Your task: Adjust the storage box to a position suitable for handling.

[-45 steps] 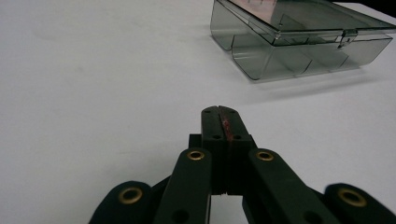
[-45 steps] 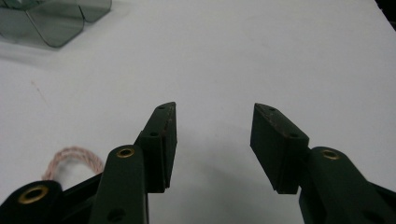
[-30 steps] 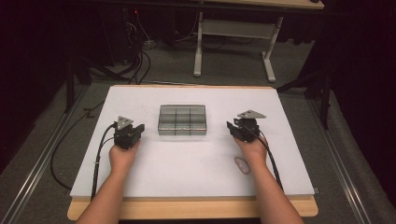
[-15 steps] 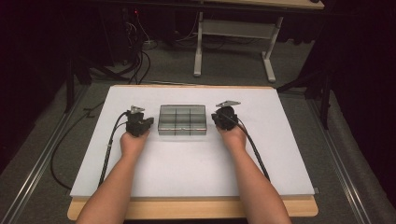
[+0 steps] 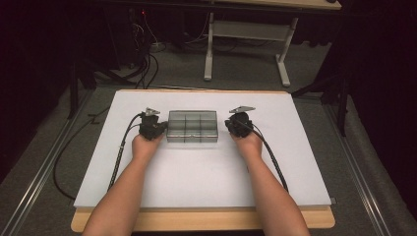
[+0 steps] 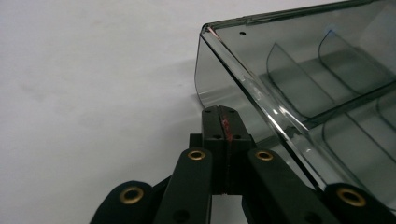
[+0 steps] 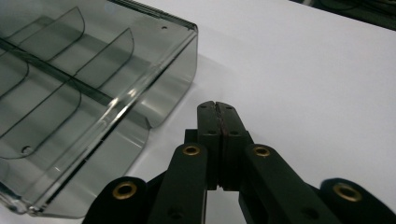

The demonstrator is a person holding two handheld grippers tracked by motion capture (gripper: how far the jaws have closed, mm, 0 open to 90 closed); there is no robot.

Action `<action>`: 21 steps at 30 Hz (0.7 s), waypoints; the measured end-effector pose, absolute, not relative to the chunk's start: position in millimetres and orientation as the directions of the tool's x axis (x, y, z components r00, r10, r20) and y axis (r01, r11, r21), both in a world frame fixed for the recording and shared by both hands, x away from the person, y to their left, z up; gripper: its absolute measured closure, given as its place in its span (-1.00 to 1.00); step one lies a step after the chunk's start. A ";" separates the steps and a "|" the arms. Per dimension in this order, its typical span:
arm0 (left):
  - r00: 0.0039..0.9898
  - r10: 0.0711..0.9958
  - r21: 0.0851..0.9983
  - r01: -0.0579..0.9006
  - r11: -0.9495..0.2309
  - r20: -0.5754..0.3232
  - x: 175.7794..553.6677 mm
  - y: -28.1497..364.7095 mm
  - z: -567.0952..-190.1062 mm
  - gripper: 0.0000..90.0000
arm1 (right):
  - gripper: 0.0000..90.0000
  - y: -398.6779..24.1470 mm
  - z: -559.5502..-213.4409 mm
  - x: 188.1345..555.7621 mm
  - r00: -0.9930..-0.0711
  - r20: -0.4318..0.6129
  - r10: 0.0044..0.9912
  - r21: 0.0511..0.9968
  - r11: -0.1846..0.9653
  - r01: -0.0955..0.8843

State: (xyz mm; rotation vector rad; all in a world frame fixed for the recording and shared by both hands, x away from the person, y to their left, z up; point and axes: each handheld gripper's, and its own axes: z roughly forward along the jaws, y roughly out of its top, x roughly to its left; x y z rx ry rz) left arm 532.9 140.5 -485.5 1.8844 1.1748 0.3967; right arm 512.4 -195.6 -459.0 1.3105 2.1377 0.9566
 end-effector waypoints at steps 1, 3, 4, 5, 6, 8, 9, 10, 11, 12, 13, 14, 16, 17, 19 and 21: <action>0.513 0.844 0.797 0.570 -0.198 -0.157 531.7 137.4 -485.3 1.00 | 1.00 -199.3 -458.9 511.7 -0.441 -0.025 0.897 0.754 0.307 0.581; 0.531 0.833 0.800 0.562 -0.209 -0.155 529.1 130.3 -484.9 1.00 | 1.00 -206.4 -459.5 510.7 -0.439 -0.029 0.898 0.752 0.309 0.583; 0.540 0.828 0.802 0.557 -0.216 -0.152 527.6 125.7 -484.6 1.00 | 1.00 -209.4 -459.9 510.3 -0.436 -0.032 0.899 0.747 0.311 0.587; 0.553 0.820 0.804 0.551 -0.223 -0.151 526.0 120.8 -484.2 1.00 | 1.00 -212.4 -460.5 510.3 -0.433 -0.034 0.901 0.746 0.311 0.589; 0.565 0.811 0.805 0.547 -0.232 -0.150 523.9 114.0 -483.8 1.00 | 1.00 -215.2 -461.1 510.5 -0.429 -0.031 0.903 0.742 0.308 0.595; 0.582 0.800 0.810 0.535 -0.240 -0.147 521.4 104.9 -482.8 1.00 | 1.00 -219.4 -462.6 510.9 -0.427 -0.031 0.904 0.738 0.309 0.599; 0.590 0.793 0.811 0.534 -0.241 -0.153 520.6 100.4 -482.0 1.00 | 1.00 -221.3 -463.1 511.1 -0.429 -0.035 0.903 0.736 0.314 0.600; 0.601 0.785 0.811 0.529 -0.247 -0.153 518.9 94.0 -481.1 1.00 | 1.00 -222.8 -463.5 511.1 -0.430 -0.035 0.902 0.732 0.316 0.603; 0.605 0.783 0.812 0.525 -0.256 -0.145 517.8 89.9 -480.7 1.00 | 1.00 -225.1 -463.6 511.0 -0.429 -0.035 0.903 0.731 0.316 0.605; 0.608 0.781 0.811 0.523 -0.262 -0.140 516.5 85.2 -480.2 1.00 | 1.00 -226.7 -463.5 510.7 -0.421 -0.040 0.906 0.731 0.314 0.606; 0.611 0.778 0.810 0.526 -0.260 -0.147 515.6 81.5 -480.2 1.00 | 1.00 -230.2 -463.7 510.1 -0.410 -0.039 0.911 0.732 0.305 0.609; 0.614 0.775 0.809 0.527 -0.261 -0.149 514.7 78.6 -480.1 1.00 | 1.00 -235.6 -464.9 509.6 -0.406 -0.023 0.913 0.737 0.290 0.610; 0.615 0.774 0.807 0.528 -0.265 -0.148 512.3 73.1 -480.0 1.00 | 1.00 -243.2 -468.7 507.6 -0.410 -0.004 0.912 0.728 0.284 0.624; 0.613 0.776 0.807 0.529 -0.263 -0.149 511.1 71.8 -479.6 1.00 | 1.00 -244.7 -470.6 506.0 -0.412 -0.013 0.911 0.724 0.293 0.624; 0.613 0.776 0.804 0.533 -0.265 -0.151 508.9 71.5 -479.2 1.00 | 1.00 -247.6 -472.0 503.0 -0.422 -0.008 0.907 0.728 0.295 0.619; 0.614 0.776 0.802 0.532 -0.272 -0.144 505.6 72.3 -478.6 1.00 | 1.00 -248.0 -470.9 499.1 -0.423 -0.002 0.906 0.738 0.287 0.611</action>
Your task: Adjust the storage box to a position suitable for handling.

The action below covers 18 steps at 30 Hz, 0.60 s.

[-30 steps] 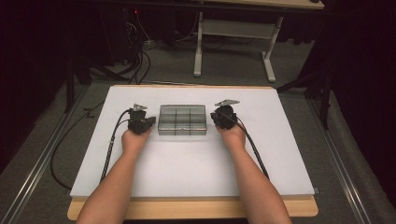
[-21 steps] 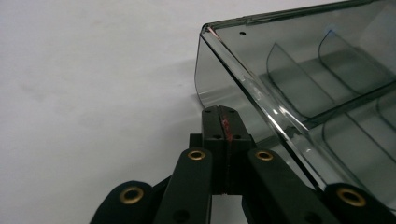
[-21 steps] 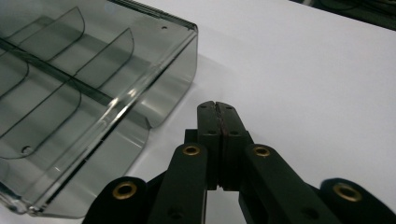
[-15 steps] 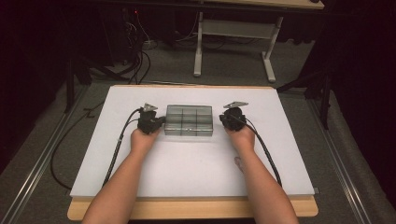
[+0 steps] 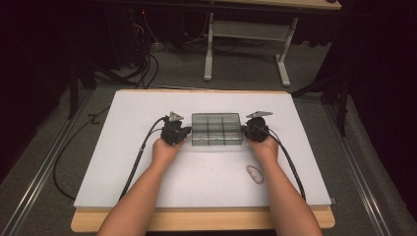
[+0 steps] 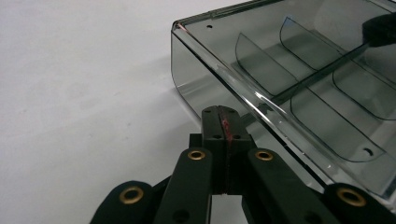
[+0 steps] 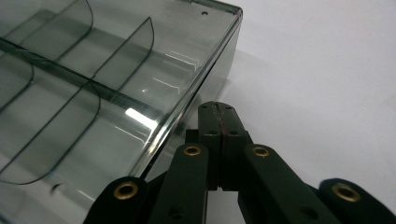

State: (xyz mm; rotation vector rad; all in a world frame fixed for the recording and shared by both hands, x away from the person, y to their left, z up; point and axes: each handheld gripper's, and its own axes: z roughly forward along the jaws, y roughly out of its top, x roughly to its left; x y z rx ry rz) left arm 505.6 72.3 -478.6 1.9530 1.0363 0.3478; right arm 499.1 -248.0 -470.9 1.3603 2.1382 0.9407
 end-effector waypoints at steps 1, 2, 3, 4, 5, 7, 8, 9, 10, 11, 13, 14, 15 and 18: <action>0.614 0.776 0.801 0.532 -0.275 -0.141 503.7 72.7 -478.3 1.00 | 1.00 -247.8 -469.9 496.8 -0.425 0.001 0.905 0.740 0.285 0.609; 0.614 0.778 0.801 0.530 -0.278 -0.136 502.1 73.0 -478.1 1.00 | 1.00 -247.2 -469.0 495.2 -0.428 -0.002 0.904 0.738 0.289 0.609; 0.613 0.779 0.800 0.530 -0.281 -0.133 500.0 73.8 -478.0 1.00 | 1.00 -246.7 -468.5 494.1 -0.431 -0.005 0.902 0.738 0.294 0.607; 0.612 0.780 0.801 0.529 -0.282 -0.130 497.9 74.6 -478.0 1.00 | 1.00 -245.7 -467.9 492.2 -0.433 -0.005 0.901 0.737 0.296 0.607; 0.612 0.781 0.801 0.528 -0.282 -0.128 495.9 75.8 -478.1 1.00 | 1.00 -244.9 -467.3 490.4 -0.440 -0.013 0.898 0.736 0.307 0.603; 0.605 0.787 0.803 0.528 -0.278 -0.125 492.1 78.7 -478.3 1.00 | 1.00 -241.0 -466.2 485.5 -0.451 -0.033 0.892 0.731 0.329 0.597; 0.602 0.788 0.802 0.530 -0.277 -0.126 490.6 80.7 -478.4 1.00 | 1.00 -238.5 -465.9 482.8 -0.458 -0.046 0.888 0.729 0.344 0.592; 0.599 0.790 0.801 0.531 -0.275 -0.126 488.8 82.4 -478.5 1.00 | 1.00 -236.2 -465.6 480.1 -0.465 -0.059 0.884 0.729 0.356 0.585; 0.597 0.793 0.801 0.531 -0.275 -0.123 486.7 84.1 -478.4 1.00 | 1.00 -234.2 -465.3 477.4 -0.469 -0.061 0.881 0.727 0.361 0.584; 0.597 0.793 0.801 0.530 -0.278 -0.119 484.4 85.8 -478.4 1.00 | 1.00 -232.8 -465.5 474.7 -0.474 -0.064 0.878 0.729 0.366 0.579; 0.597 0.794 0.801 0.527 -0.284 -0.112 479.7 88.7 -477.9 1.00 | 1.00 -229.6 -466.3 468.7 -0.482 -0.066 0.873 0.730 0.372 0.573; 0.597 0.796 0.801 0.524 -0.290 -0.102 477.0 89.9 -477.6 1.00 | 1.00 -228.0 -466.2 465.6 -0.484 -0.069 0.872 0.730 0.374 0.571; 0.594 0.799 0.801 0.521 -0.295 -0.093 474.0 90.8 -477.5 1.00 | 1.00 -226.3 -466.1 462.8 -0.488 -0.067 0.870 0.730 0.376 0.570; 0.596 0.799 0.802 0.515 -0.301 -0.083 466.3 95.5 -477.4 1.00 | 1.00 -221.6 -466.5 454.1 -0.502 -0.082 0.861 0.732 0.394 0.556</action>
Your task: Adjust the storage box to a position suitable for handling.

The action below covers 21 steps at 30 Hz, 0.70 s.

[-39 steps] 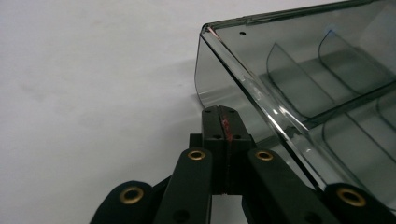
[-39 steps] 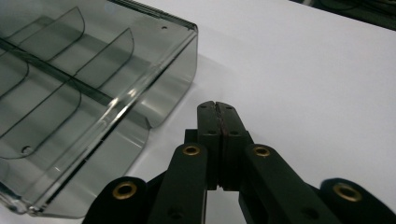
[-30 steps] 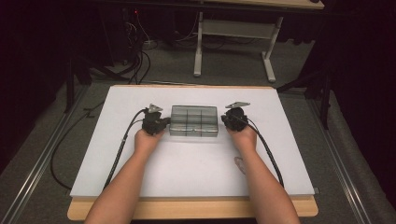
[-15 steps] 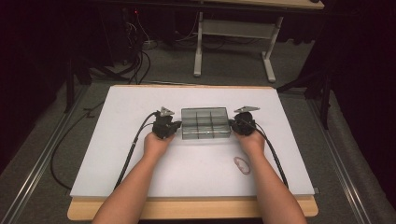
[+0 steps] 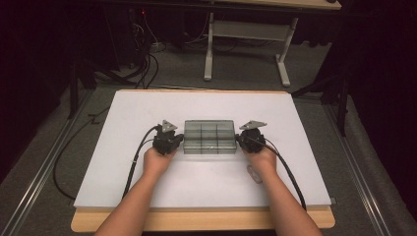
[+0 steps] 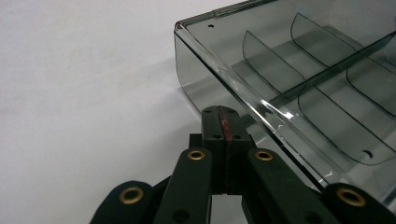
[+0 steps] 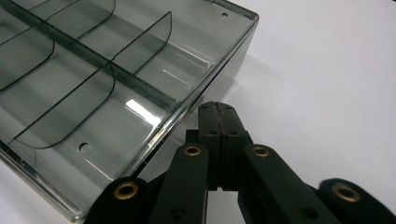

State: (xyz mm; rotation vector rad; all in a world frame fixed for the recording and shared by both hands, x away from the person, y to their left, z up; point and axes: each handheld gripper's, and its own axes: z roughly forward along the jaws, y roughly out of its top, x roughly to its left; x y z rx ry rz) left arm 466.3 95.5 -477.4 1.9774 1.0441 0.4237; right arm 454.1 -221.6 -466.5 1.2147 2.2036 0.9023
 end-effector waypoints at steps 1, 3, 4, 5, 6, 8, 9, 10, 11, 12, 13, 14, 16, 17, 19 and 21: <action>0.596 0.798 0.804 0.515 -0.297 -0.087 463.3 96.9 -477.4 1.00 | 1.00 -221.0 -467.3 451.1 -0.503 -0.076 0.861 0.736 0.388 0.555; 0.601 0.795 0.805 0.512 -0.299 -0.087 456.7 98.8 -477.4 1.00 | 1.00 -220.2 -469.0 445.1 -0.498 -0.058 0.865 0.744 0.370 0.557; 0.604 0.792 0.805 0.509 -0.304 -0.083 453.3 99.2 -477.4 1.00 | 1.00 -219.7 -468.8 442.3 -0.496 -0.054 0.867 0.741 0.367 0.562; 0.607 0.791 0.805 0.504 -0.312 -0.073 449.7 99.3 -477.3 1.00 | 1.00 -219.3 -468.6 439.7 -0.494 -0.055 0.868 0.741 0.367 0.561; 0.607 0.792 0.805 0.500 -0.319 -0.063 446.2 99.4 -477.3 1.00 | 1.00 -218.9 -467.9 437.1 -0.495 -0.055 0.867 0.743 0.367 0.560; 0.610 0.790 0.804 0.498 -0.325 -0.059 441.3 100.5 -477.7 1.00 | 1.00 -217.9 -466.2 432.4 -0.500 -0.063 0.864 0.742 0.375 0.556; 0.611 0.790 0.805 0.497 -0.324 -0.059 440.3 100.8 -477.9 1.00 | 1.00 -218.1 -465.5 430.4 -0.504 -0.066 0.861 0.746 0.378 0.549; 0.613 0.787 0.805 0.498 -0.322 -0.064 440.2 101.6 -478.3 1.00 | 1.00 -218.3 -465.2 429.5 -0.505 -0.063 0.861 0.748 0.376 0.547; 0.616 0.785 0.806 0.498 -0.320 -0.068 440.9 102.2 -478.5 1.00 | 1.00 -218.4 -464.8 429.0 -0.507 -0.064 0.859 0.747 0.378 0.546; 0.618 0.783 0.805 0.497 -0.324 -0.067 442.4 102.8 -478.8 1.00 | 1.00 -218.5 -464.6 429.3 -0.510 -0.064 0.858 0.745 0.381 0.547; 0.618 0.783 0.805 0.498 -0.322 -0.069 444.1 103.1 -479.2 1.00 | 1.00 -219.1 -464.4 430.6 -0.518 -0.059 0.853 0.745 0.383 0.546; 0.617 0.784 0.804 0.500 -0.321 -0.070 445.7 102.8 -479.5 1.00 | 1.00 -219.7 -464.4 432.0 -0.522 -0.053 0.851 0.745 0.382 0.547; 0.609 0.789 0.812 0.496 -0.307 -0.074 449.0 103.0 -479.7 1.00 | 1.00 -219.9 -464.8 435.8 -0.519 -0.045 0.854 0.745 0.375 0.552; 0.605 0.792 0.813 0.500 -0.299 -0.081 450.8 103.4 -479.9 1.00 | 1.00 -220.1 -465.1 437.9 -0.518 -0.046 0.854 0.744 0.375 0.553; 0.597 0.797 0.809 0.509 -0.292 -0.088 456.3 103.8 -480.8 1.00 | 1.00 -220.3 -466.0 442.1 -0.517 -0.039 0.855 0.740 0.372 0.560; 0.592 0.801 0.806 0.515 -0.290 -0.090 463.1 103.2 -480.9 1.00 | 1.00 -220.0 -467.0 448.1 -0.516 -0.047 0.855 0.734 0.380 0.563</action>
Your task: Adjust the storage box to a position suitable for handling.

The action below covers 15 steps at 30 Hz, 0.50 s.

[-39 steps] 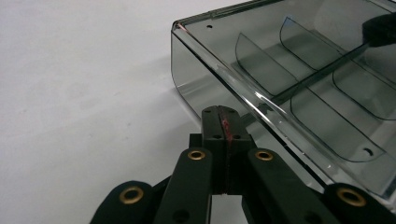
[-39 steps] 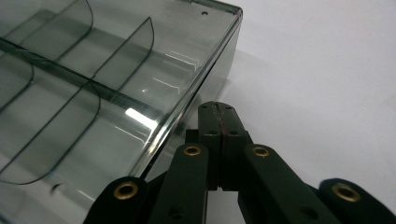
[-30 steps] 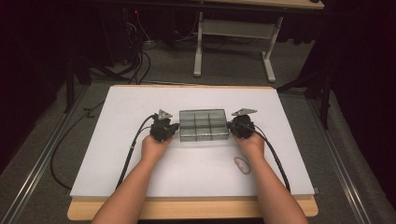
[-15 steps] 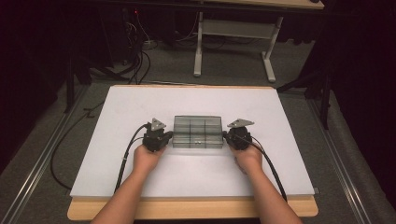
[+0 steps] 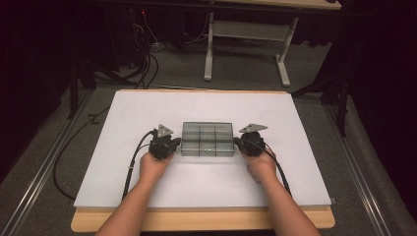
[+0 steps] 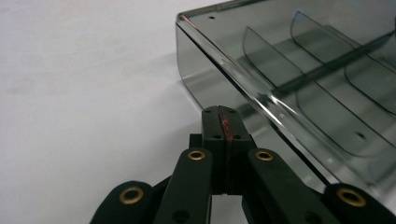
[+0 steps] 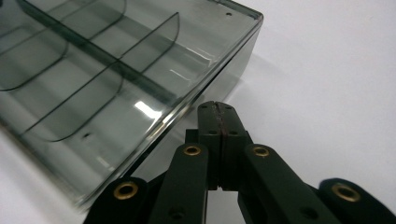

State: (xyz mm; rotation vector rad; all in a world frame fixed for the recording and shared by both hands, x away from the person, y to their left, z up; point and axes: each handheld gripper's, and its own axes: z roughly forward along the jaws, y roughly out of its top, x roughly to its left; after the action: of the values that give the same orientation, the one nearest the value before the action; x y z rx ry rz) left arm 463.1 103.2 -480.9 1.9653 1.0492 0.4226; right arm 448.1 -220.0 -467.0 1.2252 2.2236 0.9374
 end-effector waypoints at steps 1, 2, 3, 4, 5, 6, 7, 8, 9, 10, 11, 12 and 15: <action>0.587 0.805 0.811 0.512 -0.283 -0.090 466.2 102.6 -480.6 1.00 | 1.00 -219.7 -466.9 451.0 -0.515 -0.045 0.856 0.731 0.380 0.567; 0.583 0.807 0.809 0.519 -0.277 -0.097 469.9 102.5 -479.8 1.00 | 1.00 -219.3 -466.4 454.1 -0.512 -0.049 0.857 0.728 0.382 0.569; 0.581 0.808 0.805 0.524 -0.280 -0.097 473.7 101.5 -479.4 1.00 | 1.00 -219.1 -466.0 456.7 -0.509 -0.054 0.859 0.731 0.381 0.566; 0.571 0.815 0.802 0.531 -0.274 -0.099 478.0 99.8 -479.3 1.00 | 1.00 -219.5 -466.0 459.6 -0.506 -0.050 0.861 0.734 0.376 0.566; 0.570 0.815 0.802 0.531 -0.274 -0.098 480.5 99.1 -479.4 1.00 | 1.00 -219.3 -466.4 463.9 -0.501 -0.049 0.864 0.725 0.376 0.577; 0.568 0.817 0.797 0.537 -0.276 -0.100 484.0 97.6 -479.7 1.00 | 1.00 -219.0 -466.7 465.9 -0.496 -0.055 0.867 0.723 0.377 0.578; 0.568 0.817 0.793 0.540 -0.282 -0.097 487.1 95.9 -480.1 1.00 | 1.00 -219.2 -467.1 469.1 -0.491 -0.056 0.869 0.722 0.375 0.582; 0.563 0.822 0.789 0.544 -0.286 -0.090 489.9 94.3 -480.6 1.00 | 1.00 -219.5 -467.3 471.7 -0.486 -0.054 0.872 0.721 0.370 0.585; 0.560 0.823 0.793 0.545 -0.272 -0.102 492.5 94.5 -481.5 1.00 | 1.00 -219.9 -467.9 474.1 -0.480 -0.048 0.876 0.725 0.361 0.586; 0.555 0.822 0.790 0.556 -0.256 -0.125 495.3 95.6 -482.5 1.00 | 1.00 -220.7 -468.6 476.3 -0.478 -0.042 0.877 0.725 0.356 0.589; 0.555 0.822 0.784 0.565 -0.256 -0.131 497.7 95.7 -483.6 1.00 | 1.00 -220.6 -469.5 478.5 -0.475 -0.040 0.879 0.719 0.355 0.598; 0.556 0.821 0.782 0.566 -0.260 -0.129 498.7 95.0 -484.8 1.00 | 1.00 -220.4 -470.7 480.1 -0.476 -0.041 0.878 0.716 0.358 0.600; 0.554 0.820 0.778 0.575 -0.253 -0.144 499.5 95.2 -486.2 1.00 | 1.00 -219.0 -473.4 483.3 -0.489 -0.034 0.871 0.709 0.366 0.603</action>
State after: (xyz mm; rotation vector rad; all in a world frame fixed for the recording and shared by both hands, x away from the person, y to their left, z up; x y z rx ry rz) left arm 499.5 95.2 -486.2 1.9533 1.1266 0.3697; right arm 483.3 -219.0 -473.4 1.2829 2.2272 0.9012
